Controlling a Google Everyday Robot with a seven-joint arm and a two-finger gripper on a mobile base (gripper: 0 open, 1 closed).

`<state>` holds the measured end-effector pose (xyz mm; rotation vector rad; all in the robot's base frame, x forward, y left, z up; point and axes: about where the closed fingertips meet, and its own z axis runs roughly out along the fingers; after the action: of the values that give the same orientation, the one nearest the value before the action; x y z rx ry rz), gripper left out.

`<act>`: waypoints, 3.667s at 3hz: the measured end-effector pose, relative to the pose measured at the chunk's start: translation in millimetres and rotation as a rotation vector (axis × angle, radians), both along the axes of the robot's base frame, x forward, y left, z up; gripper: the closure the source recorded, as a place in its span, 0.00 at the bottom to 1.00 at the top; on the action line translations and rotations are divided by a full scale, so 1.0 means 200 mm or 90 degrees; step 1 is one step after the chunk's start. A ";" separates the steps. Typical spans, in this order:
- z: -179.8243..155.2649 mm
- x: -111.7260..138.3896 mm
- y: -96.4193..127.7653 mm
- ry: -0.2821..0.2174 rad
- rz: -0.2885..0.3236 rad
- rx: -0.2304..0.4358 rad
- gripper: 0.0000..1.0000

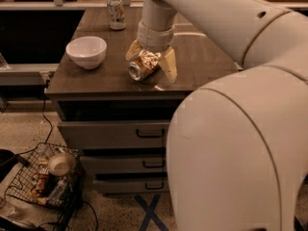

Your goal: Place orange can upright

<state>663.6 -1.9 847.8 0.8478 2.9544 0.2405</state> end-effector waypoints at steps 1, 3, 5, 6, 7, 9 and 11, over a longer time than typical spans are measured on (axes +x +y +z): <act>-0.01 0.00 0.00 0.000 0.005 -0.001 0.38; -0.03 0.01 0.01 -0.001 0.016 -0.002 0.84; -0.04 0.01 0.01 -0.001 0.021 -0.002 1.00; -0.01 0.02 0.00 -0.033 0.016 0.025 1.00; 0.13 0.07 -0.07 -0.125 0.006 0.075 1.00; 0.44 0.11 -0.26 -0.333 0.052 0.157 1.00; 0.71 0.21 -0.39 -0.511 0.112 0.288 1.00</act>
Offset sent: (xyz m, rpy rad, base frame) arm 0.0004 0.0003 -0.0021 -0.0017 -0.0001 0.0075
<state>704.7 -79.0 990.7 0.3675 2.2211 1.0129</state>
